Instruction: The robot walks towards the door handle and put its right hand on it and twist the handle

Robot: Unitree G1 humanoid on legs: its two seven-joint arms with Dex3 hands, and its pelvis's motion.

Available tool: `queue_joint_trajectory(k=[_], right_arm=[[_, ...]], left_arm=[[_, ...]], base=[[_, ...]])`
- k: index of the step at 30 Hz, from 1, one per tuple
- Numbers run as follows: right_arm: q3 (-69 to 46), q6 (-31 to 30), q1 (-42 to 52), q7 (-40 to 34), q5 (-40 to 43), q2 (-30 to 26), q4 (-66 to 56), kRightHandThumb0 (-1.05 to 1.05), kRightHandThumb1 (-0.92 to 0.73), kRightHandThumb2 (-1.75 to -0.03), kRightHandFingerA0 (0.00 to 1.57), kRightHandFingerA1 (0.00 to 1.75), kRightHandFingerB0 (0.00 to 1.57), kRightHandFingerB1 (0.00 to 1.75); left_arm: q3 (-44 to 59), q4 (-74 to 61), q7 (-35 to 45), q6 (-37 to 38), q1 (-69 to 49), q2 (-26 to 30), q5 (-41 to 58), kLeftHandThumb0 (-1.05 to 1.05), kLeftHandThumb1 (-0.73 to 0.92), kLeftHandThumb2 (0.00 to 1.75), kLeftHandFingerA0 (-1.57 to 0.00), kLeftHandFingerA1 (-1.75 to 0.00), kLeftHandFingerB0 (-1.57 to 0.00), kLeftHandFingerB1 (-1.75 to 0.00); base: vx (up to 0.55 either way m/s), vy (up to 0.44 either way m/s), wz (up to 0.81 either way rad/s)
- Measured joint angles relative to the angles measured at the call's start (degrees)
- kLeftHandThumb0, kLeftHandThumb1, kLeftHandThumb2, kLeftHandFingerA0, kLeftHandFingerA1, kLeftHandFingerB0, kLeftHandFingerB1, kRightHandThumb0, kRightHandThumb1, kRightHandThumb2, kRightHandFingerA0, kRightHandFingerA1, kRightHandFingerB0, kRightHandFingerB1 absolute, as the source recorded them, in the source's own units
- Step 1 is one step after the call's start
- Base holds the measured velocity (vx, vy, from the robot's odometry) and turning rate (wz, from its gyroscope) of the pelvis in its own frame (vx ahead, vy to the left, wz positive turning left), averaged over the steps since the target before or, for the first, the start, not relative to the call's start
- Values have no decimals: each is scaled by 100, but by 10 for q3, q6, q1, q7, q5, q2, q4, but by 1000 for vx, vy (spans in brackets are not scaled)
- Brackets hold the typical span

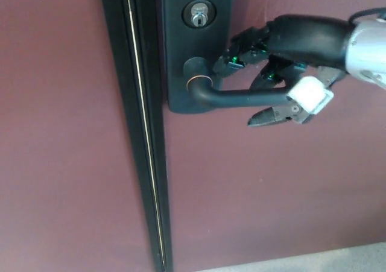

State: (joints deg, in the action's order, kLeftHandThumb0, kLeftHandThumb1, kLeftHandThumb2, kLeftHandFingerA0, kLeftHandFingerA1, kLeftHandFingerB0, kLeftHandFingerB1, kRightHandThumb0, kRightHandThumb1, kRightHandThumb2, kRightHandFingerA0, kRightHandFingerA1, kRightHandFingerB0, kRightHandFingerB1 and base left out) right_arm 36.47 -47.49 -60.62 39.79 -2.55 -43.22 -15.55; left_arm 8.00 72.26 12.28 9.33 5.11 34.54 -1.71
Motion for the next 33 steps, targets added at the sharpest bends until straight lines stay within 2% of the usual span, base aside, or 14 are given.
queue_joint_trajectory(k=[3, 4, 14, 16, 19, 20, 21, 22, 23, 24, 25, 29, 32, 33], right_arm=[[18, 7, -15, 11, -19, 8, 19, -59, -45, -74, 38, 48, 27, 42], [24, 8, -20, 15, -27, 11, 24, -53, -53, -56, 43, 39, 31, 33], [45, 15, -32, 49, -85, 26, 34, -51, -53, -56, 40, 39, 30, 32], [49, 15, -31, 52, -96, 28, 31, -47, -52, -56, 51, 43, 47, 38], [56, 19, -25, 54, -115, 29, 23, -47, -52, -56, 51, 43, 47, 38], [57, 20, -22, 55, -121, 30, 22, -38, -52, -56, 80, 73, 72, 53], [59, 22, -20, 55, -126, 30, 20, -32, -44, -84, 83, 95, 72, 71], [63, 28, -15, 55, -135, 29, 17, -32, -44, -84, 83, 95, 72, 71], [65, 33, -11, 55, -142, 28, 15, -35, -43, -75, 90, 119, 85, 78], [68, 43, -3, 54, -152, 26, 11, -25, -50, -55, 82, 148, 89, 76], [68, 52, 3, 51, -161, 23, 7, -24, -50, -56, 79, 159, 90, 84], [62, 92, 30, 26, -198, 18, -2, -18, -52, -52, 73, 172, 86, 116], [54, 120, 50, 6, -220, 19, -3, -18, -52, -52, 73, 172, 86, 116], [51, 130, 56, 1, -227, 20, -3, -11, -53, -52, 70, 172, 69, 138]], left_arm=[[1, 0, 0, 0, 0, 0, 0, -13, 66, 59, -64, -47, -49, -40], [1, 0, 0, 0, 0, 0, 0, -13, 66, 59, -64, -47, -49, -40], [7, -3, 0, 0, 2, 0, 1, -13, 66, 59, -64, -47, -49, -41], [7, -3, 0, 0, 1, 1, 1, -13, 66, 59, -64, -47, -49, -41], [7, -3, 0, 1, -1, 2, 1, -13, 66, 59, -64, -47, -49, -41], [7, -3, 0, 1, -2, 2, 1, -13, 66, 59, -64, -47, -49, -41], [7, -3, 0, 1, -3, 2, 1, -13, 66, 59, -64, -47, -49, -41], [7, -3, 0, 1, -4, 2, 1, -13, 66, 59, -64, -47, -49, -41], [7, -3, 0, 1, -4, 2, 1, -14, 66, 59, -63, -47, -49, -41], [8, -3, 0, 1, -3, 2, 1, -14, 66, 59, -63, -47, -49, -41], [8, -3, 0, 1, -2, 2, 1, -14, 66, 59, -63, -47, -49, -41], [9, -3, 0, 0, -1, 2, 1, -14, 66, 59, -64, -47, -49, -41], [8, -2, 0, 0, 0, 2, 0, -14, 66, 59, -64, -47, -49, -41], [8, -2, 0, 0, 0, 2, 0, -14, 66, 59, -63, -47, -50, -41]], base=[[0, 0, 0], [0, 0, 0], [0, 0, 0], [0, 0, 0], [0, 0, 0], [0, 0, 0], [0, 0, 0], [0, 0, 0], [0, 0, 0], [0, 0, 0], [0, 0, 0], [0, 0, 0], [0, 0, 0], [0, 0, 0]])
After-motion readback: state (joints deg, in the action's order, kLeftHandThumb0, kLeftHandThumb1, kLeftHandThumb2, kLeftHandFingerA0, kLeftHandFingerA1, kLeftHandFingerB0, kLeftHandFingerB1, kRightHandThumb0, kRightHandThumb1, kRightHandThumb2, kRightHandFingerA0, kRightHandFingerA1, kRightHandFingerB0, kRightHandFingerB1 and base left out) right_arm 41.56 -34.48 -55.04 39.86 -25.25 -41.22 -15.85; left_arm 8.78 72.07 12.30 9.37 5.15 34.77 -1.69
